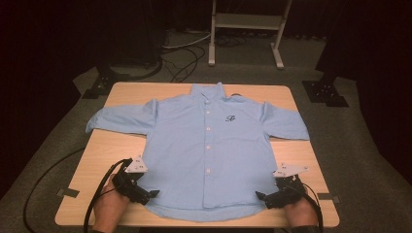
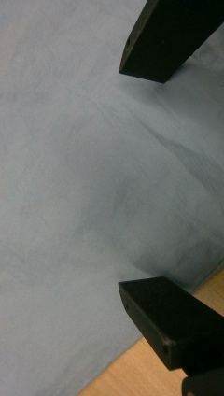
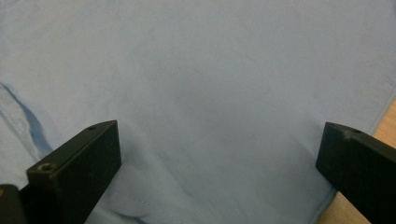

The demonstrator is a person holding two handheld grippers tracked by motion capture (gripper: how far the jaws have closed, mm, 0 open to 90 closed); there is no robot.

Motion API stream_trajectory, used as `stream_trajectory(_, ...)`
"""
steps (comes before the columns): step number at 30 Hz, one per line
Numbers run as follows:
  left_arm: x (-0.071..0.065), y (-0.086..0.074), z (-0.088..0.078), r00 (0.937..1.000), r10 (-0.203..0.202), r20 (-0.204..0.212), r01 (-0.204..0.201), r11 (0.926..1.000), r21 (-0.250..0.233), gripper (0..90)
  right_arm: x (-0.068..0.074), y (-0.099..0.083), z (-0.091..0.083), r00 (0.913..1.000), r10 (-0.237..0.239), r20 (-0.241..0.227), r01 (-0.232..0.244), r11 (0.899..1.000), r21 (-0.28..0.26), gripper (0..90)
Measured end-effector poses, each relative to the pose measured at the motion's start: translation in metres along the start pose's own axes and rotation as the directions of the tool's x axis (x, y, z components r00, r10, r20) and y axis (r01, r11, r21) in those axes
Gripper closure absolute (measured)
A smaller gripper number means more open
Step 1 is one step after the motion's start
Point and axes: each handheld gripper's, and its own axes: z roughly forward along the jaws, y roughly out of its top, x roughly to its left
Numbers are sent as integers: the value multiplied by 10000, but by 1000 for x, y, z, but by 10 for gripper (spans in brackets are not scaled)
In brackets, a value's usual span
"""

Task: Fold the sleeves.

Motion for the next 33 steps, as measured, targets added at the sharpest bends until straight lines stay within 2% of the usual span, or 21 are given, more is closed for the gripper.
stream_trajectory(22, -19, -9, -8, 10000, -59, -8, 59, 10000, 77, 0, 10, -10, -9, 10000, -58, -48, 57, 10000, -34, 0)
stream_trajectory(23, -16, -6, -8, 9999, -35, 156, 31, 9996, 271, 0, 10, -11, -9, 10000, -60, -48, 60, 10000, -44, 0)
stream_trajectory(25, -13, -4, -8, 9995, -65, 301, 57, 9996, 265, 16, 10, -11, -9, 10000, -62, -45, 62, 10000, -43, 0)
stream_trajectory(26, -6, 0, -9, 9972, -236, 709, 243, 9997, -95, 63, 10, -11, -9, 10000, -62, -48, 62, 10000, -43, 0)
stream_trajectory(29, 3, 10, -10, 9994, -70, 348, 82, 9995, -319, 51, 10, -11, -9, 10000, -63, -58, 63, 10000, -46, 0)
stream_trajectory(30, 3, 10, -10, 9994, -70, 348, 82, 9995, -319, 46, 10, -11, -9, 10000, -63, -58, 63, 10000, -46, 0)
stream_trajectory(33, 22, 26, -6, 9999, 129, -87, -134, 9983, -563, 34, 10, -11, -9, 10000, -74, -63, 73, 10000, -51, 0)
